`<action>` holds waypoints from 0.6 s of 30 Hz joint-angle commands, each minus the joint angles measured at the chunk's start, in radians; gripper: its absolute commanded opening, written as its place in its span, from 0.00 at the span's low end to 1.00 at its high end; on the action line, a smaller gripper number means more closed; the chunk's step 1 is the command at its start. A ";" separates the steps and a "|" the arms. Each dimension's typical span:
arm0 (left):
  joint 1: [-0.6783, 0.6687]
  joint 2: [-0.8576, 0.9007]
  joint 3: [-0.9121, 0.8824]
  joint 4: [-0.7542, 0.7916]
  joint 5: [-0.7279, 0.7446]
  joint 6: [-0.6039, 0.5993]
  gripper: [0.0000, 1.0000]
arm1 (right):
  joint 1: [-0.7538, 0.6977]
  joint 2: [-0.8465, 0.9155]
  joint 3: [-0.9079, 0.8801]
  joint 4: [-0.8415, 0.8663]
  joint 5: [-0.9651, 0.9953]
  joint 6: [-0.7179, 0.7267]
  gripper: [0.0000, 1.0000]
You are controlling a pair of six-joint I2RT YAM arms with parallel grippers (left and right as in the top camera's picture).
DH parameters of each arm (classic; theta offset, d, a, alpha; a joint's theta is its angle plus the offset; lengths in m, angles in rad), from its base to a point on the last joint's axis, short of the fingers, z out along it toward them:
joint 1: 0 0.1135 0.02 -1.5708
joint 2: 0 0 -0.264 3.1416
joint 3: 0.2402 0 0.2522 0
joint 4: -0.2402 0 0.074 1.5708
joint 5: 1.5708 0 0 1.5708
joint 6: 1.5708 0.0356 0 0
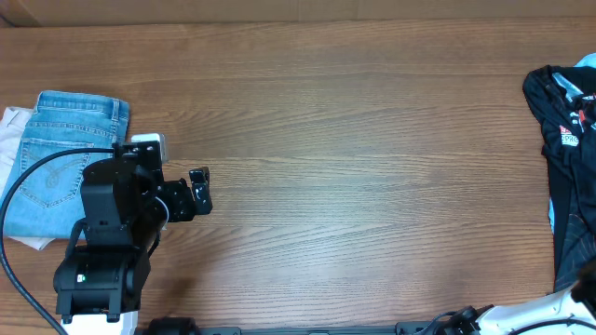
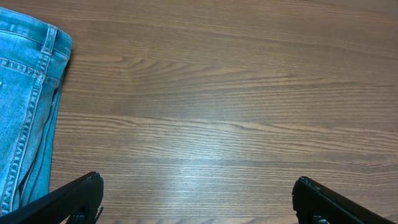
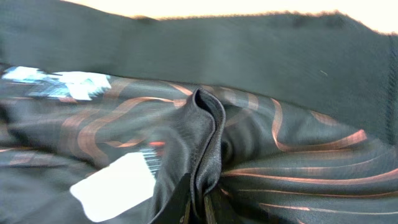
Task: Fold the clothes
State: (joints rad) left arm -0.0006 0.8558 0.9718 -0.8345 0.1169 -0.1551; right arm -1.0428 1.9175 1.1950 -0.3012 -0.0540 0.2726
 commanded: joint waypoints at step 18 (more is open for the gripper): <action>-0.005 0.000 0.026 0.000 0.007 -0.002 1.00 | 0.077 -0.098 0.042 -0.062 -0.007 0.009 0.29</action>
State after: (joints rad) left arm -0.0006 0.8558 0.9718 -0.8352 0.1169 -0.1551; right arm -0.9623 1.8393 1.2156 -0.3672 -0.0700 0.2810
